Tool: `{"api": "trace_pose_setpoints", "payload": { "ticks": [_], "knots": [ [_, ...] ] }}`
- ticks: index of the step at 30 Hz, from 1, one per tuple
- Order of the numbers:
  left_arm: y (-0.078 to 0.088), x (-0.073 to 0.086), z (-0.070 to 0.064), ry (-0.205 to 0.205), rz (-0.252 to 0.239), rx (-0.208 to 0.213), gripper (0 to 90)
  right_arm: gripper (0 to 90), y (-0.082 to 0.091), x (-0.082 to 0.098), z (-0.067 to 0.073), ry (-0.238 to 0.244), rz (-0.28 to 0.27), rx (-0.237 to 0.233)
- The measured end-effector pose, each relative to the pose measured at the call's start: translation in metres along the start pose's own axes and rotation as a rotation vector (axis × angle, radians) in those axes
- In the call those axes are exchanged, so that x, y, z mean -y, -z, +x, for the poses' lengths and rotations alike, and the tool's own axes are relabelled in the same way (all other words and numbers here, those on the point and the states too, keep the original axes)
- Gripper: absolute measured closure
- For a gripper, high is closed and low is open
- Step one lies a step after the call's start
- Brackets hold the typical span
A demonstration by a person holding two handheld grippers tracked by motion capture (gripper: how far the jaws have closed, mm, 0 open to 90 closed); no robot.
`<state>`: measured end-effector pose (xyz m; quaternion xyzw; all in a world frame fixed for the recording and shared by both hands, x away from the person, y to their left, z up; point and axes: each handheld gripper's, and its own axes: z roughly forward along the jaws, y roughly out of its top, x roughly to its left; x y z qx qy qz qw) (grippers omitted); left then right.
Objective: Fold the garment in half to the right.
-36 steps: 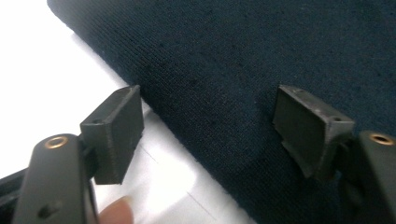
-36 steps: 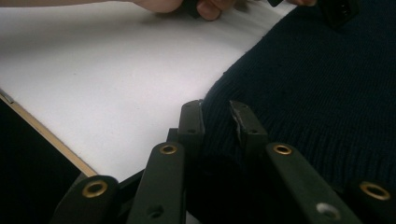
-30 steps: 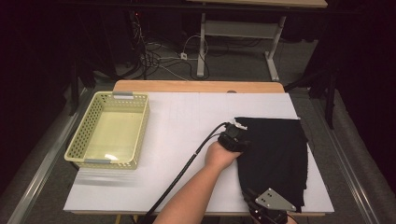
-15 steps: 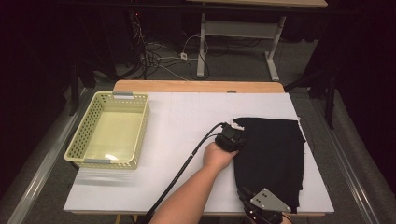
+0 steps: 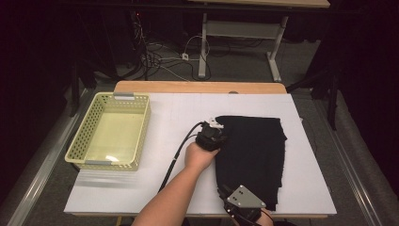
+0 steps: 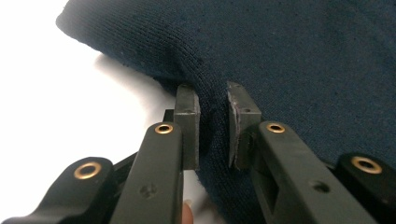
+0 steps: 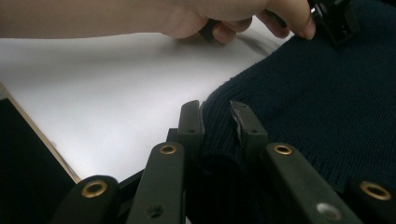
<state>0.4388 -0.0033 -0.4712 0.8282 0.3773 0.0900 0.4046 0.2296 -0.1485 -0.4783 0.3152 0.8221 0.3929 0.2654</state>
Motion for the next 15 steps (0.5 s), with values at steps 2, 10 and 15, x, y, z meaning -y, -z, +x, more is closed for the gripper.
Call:
{"api": "trace_pose_setpoints", "payload": {
  "ticks": [2,10,15],
  "knots": [
    [0.007,0.005,0.007,0.004,-0.002,-0.011,76.2,77.4,-0.004,-0.005,0.006,0.006,-0.004,-0.015],
    [0.036,0.022,0.032,0.034,-0.012,-0.059,76.2,77.4,-0.021,-0.023,0.028,0.027,-0.027,-0.061],
    [0.051,0.033,0.046,0.056,-0.010,-0.093,76.3,77.4,-0.030,-0.035,0.040,0.043,-0.035,-0.091]
  ]
}}
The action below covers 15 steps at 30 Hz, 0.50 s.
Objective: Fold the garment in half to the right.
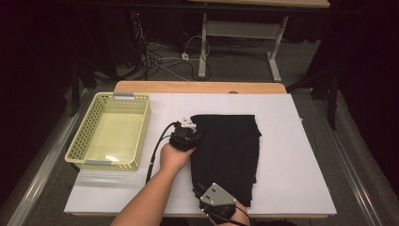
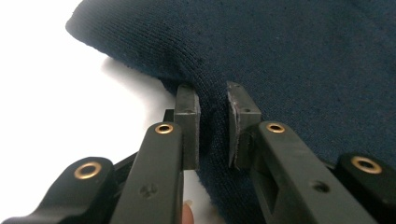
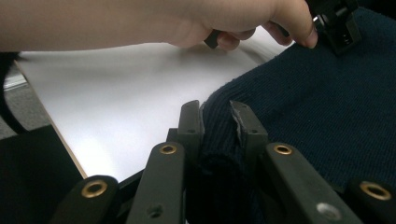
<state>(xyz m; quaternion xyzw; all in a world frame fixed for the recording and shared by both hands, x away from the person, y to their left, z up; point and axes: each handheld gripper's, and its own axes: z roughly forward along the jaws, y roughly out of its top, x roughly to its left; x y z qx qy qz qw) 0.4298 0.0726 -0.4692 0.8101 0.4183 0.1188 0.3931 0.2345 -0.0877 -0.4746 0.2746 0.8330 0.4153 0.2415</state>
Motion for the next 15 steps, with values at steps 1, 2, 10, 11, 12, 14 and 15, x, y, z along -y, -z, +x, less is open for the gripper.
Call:
{"api": "trace_pose_setpoints", "payload": {
  "ticks": [1,2,10,11,12,14,15],
  "knots": [
    [0.003,0.002,0.004,0.003,0.000,-0.009,76.3,77.4,-0.003,-0.002,0.002,0.007,-0.003,-0.006],
    [0.006,0.004,0.007,0.010,-0.001,-0.014,76.3,77.4,-0.006,-0.004,0.005,0.011,-0.001,-0.013],
    [0.026,0.009,0.022,0.023,-0.008,-0.052,76.4,77.4,-0.022,-0.018,0.021,0.028,-0.013,-0.051],
    [0.028,0.009,0.023,0.025,-0.006,-0.057,76.4,77.4,-0.024,-0.019,0.023,0.026,-0.014,-0.056],
    [0.029,0.010,0.025,0.029,-0.005,-0.062,76.4,77.4,-0.025,-0.020,0.024,0.027,-0.017,-0.058],
    [0.029,0.012,0.027,0.036,0.004,-0.067,76.4,77.4,-0.028,-0.022,0.026,0.020,-0.018,-0.066],
    [0.028,0.013,0.028,0.040,0.006,-0.068,76.4,77.3,-0.030,-0.022,0.027,0.015,-0.016,-0.071]
  ]
}}
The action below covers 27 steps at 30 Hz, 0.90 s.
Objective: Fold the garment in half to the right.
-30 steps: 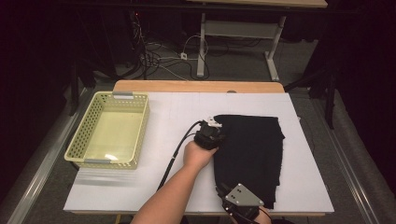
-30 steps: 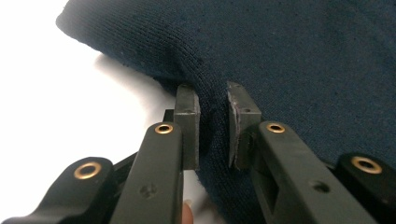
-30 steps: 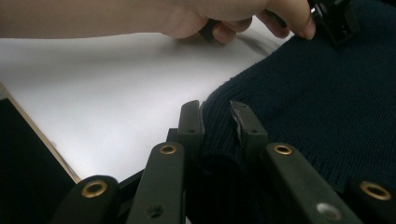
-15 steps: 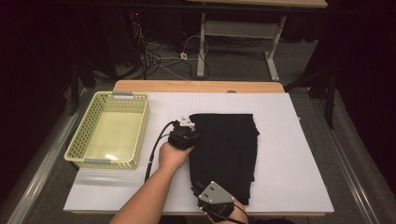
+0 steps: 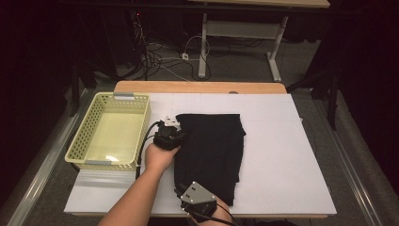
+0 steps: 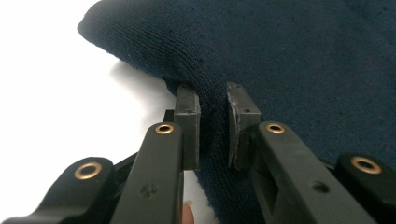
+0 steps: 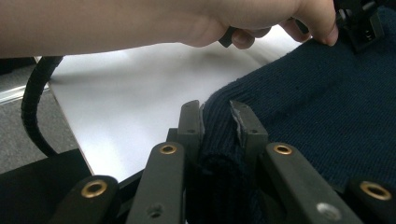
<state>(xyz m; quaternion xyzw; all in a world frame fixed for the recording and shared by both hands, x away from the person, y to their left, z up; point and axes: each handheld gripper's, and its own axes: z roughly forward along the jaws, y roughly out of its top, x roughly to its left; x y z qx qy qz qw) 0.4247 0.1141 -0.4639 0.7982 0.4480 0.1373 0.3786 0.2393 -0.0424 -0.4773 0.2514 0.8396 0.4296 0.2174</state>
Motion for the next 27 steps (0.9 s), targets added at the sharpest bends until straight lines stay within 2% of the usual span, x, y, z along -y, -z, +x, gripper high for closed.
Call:
{"api": "trace_pose_setpoints", "payload": {
  "ticks": [5,9,13,15,17,19,24,27],
  "knots": [
    [-0.005,0.005,0.000,0.005,0.012,-0.007,76.3,76.8,-0.003,0.004,0.002,-0.014,0.014,-0.004],
    [-0.008,0.009,0.001,0.013,0.016,-0.011,76.1,73.9,-0.006,0.006,0.005,0.009,0.033,-0.007],
    [-0.009,0.012,0.002,0.031,0.009,-0.013,73.9,67.8,-0.004,0.006,0.006,-0.005,0.029,-0.043],
    [-0.008,0.012,0.002,0.036,0.007,-0.026,69.3,66.3,0.000,0.006,0.008,-0.008,0.019,-0.052],
    [-0.006,0.013,0.002,0.031,0.006,-0.036,61.6,63.6,0.009,0.006,0.008,-0.021,-0.005,-0.078],
    [-0.001,0.014,0.000,0.020,0.009,-0.047,51.4,60.2,0.020,0.006,0.006,-0.031,-0.025,-0.083],
    [0.012,0.022,-0.005,0.030,-0.029,-0.034,38.7,50.6,0.051,0.015,-0.007,-0.075,-0.065,-0.070],
    [0.017,0.028,-0.012,0.012,-0.033,-0.025,31.0,44.2,0.067,0.024,-0.021,-0.086,-0.087,-0.014]
  ]
}}
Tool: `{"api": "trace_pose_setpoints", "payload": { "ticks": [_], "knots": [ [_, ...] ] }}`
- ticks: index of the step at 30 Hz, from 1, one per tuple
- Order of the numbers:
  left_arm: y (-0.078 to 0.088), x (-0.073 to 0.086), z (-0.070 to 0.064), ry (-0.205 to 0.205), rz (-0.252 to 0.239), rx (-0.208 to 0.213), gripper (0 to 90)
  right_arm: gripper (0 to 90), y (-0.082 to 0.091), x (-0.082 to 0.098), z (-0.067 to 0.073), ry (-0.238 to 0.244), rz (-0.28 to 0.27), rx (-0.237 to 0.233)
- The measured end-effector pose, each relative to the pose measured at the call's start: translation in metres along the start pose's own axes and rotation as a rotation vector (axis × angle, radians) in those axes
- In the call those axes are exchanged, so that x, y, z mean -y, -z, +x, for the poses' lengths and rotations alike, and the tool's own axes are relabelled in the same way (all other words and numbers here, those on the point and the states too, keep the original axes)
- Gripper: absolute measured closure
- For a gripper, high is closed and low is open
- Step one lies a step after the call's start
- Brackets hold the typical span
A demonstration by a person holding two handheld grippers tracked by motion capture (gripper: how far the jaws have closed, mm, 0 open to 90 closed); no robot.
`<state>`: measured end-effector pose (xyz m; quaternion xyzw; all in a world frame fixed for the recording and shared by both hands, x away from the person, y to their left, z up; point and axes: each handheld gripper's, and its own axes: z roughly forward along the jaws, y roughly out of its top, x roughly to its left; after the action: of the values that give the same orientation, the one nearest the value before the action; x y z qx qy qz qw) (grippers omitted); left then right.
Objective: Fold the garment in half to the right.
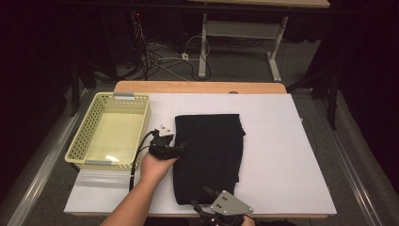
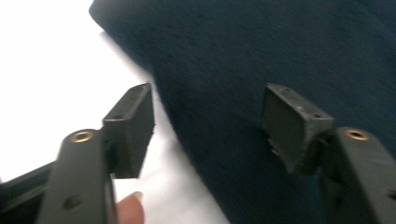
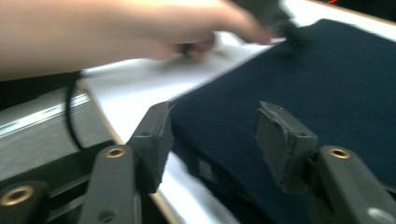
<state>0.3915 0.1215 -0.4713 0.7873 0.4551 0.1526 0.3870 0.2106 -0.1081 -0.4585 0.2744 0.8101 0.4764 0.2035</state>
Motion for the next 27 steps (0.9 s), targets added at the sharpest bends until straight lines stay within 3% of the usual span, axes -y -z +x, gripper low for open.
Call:
{"api": "trace_pose_setpoints", "payload": {
  "ticks": [5,9,14,17,20,24,27],
  "knots": [
    [0.015,0.014,-0.014,-0.026,-0.044,0.032,24.0,36.1,0.021,0.018,-0.032,-0.048,-0.013,0.061],
    [0.025,0.027,-0.023,-0.061,-0.043,0.053,17.8,32.4,0.033,0.032,-0.057,-0.045,0.019,0.084],
    [0.041,0.046,-0.023,-0.048,-0.046,0.089,14.5,24.6,0.048,0.049,-0.083,-0.067,-0.005,0.155],
    [0.057,0.058,-0.022,-0.048,-0.055,0.105,12.7,20.9,0.061,0.058,-0.098,-0.116,-0.029,0.193],
    [0.071,0.068,-0.024,-0.064,-0.055,0.089,9.6,16.9,0.071,0.063,-0.109,-0.152,-0.044,0.226],
    [0.079,0.081,-0.029,-0.055,-0.067,0.079,2.9,13.9,0.081,0.067,-0.121,-0.174,-0.063,0.253],
    [0.082,0.085,-0.034,-0.064,-0.083,0.107,0.0,8.3,0.085,0.069,-0.124,-0.160,-0.056,0.269]
  ]
}}
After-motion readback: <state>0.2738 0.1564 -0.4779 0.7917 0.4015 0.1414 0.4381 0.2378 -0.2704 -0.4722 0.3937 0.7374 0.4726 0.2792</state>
